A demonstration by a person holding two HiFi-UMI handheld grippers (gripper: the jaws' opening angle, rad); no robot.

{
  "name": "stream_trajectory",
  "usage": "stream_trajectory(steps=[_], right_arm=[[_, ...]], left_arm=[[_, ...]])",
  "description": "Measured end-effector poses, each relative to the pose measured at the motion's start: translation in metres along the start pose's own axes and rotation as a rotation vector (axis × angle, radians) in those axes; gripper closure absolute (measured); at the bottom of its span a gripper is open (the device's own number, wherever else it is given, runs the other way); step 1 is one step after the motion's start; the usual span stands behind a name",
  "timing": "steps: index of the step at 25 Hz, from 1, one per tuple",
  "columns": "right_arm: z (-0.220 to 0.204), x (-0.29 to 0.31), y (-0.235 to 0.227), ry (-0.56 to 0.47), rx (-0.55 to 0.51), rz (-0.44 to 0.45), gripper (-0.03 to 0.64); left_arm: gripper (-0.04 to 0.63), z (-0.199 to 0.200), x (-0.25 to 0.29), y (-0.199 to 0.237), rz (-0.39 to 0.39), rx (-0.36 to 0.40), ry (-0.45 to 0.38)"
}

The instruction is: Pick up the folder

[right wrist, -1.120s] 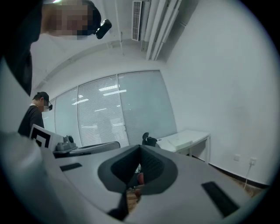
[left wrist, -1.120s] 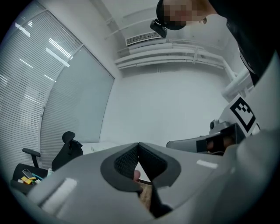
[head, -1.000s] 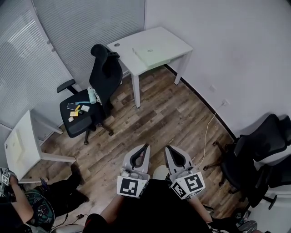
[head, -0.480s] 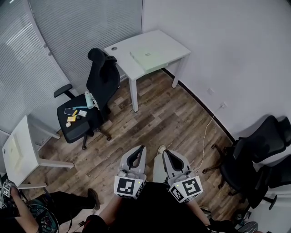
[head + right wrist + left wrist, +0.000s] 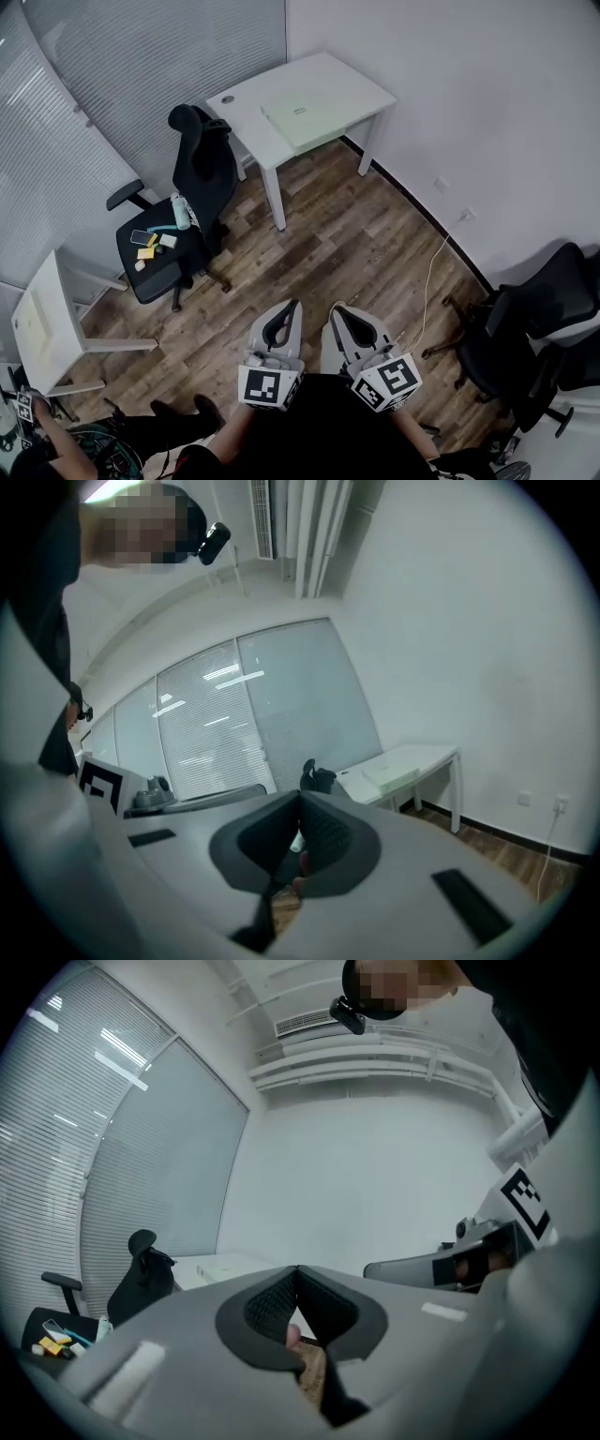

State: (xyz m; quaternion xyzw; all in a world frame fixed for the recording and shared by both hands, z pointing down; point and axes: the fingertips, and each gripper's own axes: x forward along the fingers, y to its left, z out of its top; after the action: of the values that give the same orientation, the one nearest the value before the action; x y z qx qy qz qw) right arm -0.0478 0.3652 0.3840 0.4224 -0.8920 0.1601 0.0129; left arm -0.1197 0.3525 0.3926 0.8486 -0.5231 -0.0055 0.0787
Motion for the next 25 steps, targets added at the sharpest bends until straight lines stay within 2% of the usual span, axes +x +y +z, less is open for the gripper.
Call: stream_trajectory(steps=[5, 13, 20, 25], right_arm=[[0.015, 0.018, -0.037, 0.004, -0.028, -0.017, 0.617], [0.029, 0.056, -0.084, 0.019, -0.012, -0.005, 0.617], [0.054, 0.074, -0.141, 0.011, -0.001, -0.014, 0.617], [0.072, 0.081, -0.182, 0.018, -0.020, 0.013, 0.617]], left_arm=[[0.591, 0.004, 0.038, 0.005, 0.009, 0.000, -0.001], [0.591, 0.014, 0.094, 0.022, 0.045, 0.006, -0.010], [0.591, 0.024, 0.151, 0.017, 0.067, 0.005, -0.012], [0.591, 0.029, 0.189, 0.004, 0.097, 0.009, -0.028]])
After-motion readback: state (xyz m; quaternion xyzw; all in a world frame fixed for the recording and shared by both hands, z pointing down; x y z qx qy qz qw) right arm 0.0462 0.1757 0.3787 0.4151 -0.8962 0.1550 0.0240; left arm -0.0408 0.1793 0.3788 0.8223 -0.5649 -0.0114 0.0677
